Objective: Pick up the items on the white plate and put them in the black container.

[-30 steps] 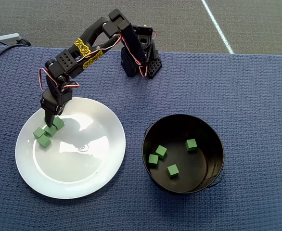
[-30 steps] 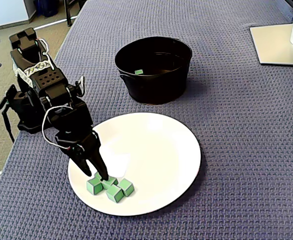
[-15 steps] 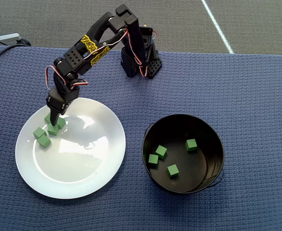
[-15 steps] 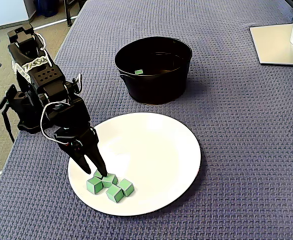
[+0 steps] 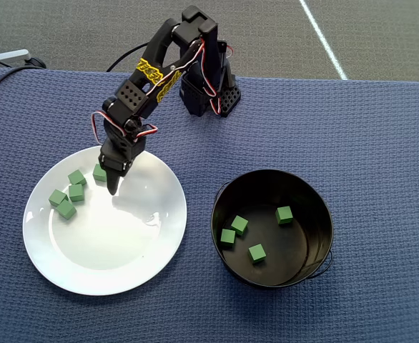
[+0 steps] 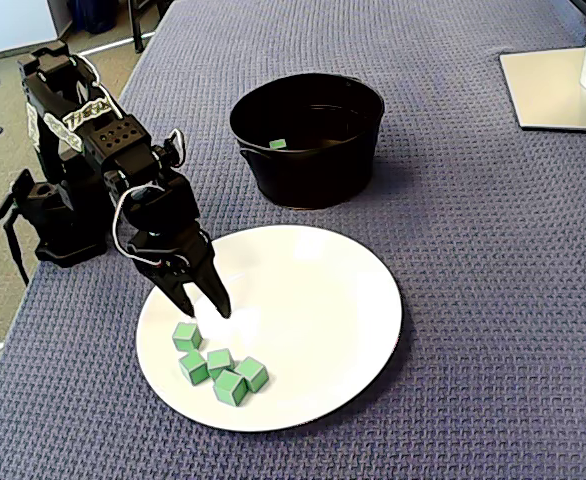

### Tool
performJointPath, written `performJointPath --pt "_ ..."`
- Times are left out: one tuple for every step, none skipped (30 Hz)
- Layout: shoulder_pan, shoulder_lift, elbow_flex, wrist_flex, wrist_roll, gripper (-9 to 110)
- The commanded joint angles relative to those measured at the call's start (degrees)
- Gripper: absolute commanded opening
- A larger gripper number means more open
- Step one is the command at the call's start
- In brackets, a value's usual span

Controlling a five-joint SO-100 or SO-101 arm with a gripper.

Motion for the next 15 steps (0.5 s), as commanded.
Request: performJointPath --pt "-0.1 2.5 0.8 -0.4 -0.4 17" --pt "0.5 2.5 0.2 -0.1 -0.8 18" --pt "1.4 2.5 -1.0 1.0 -0.9 18" --pt "2.5 2.5 -2.4 2.3 -0.6 18" --pt "3.5 2.5 -3.9 3.5 -0.5 18" --pt "4.3 2.5 -4.8 4.0 -1.0 19" --pt "4.7 2.5 -5.5 4.1 -2.0 19" --pt "5.0 2.4 -6.2 4.0 -2.8 20" --pt "5.0 2.0 -6.7 4.0 -4.0 20" --pt "5.0 1.8 -7.1 4.0 -5.3 20" --pt "5.1 1.4 -7.6 4.0 -6.4 20" --pt "5.3 0.9 -8.2 4.0 -7.6 20" --pt "5.6 0.4 -9.1 4.1 -8.7 20" --pt "6.0 -0.2 -9.8 4.1 -9.6 21" --pt "6.2 -0.7 -10.6 4.1 -10.5 21"
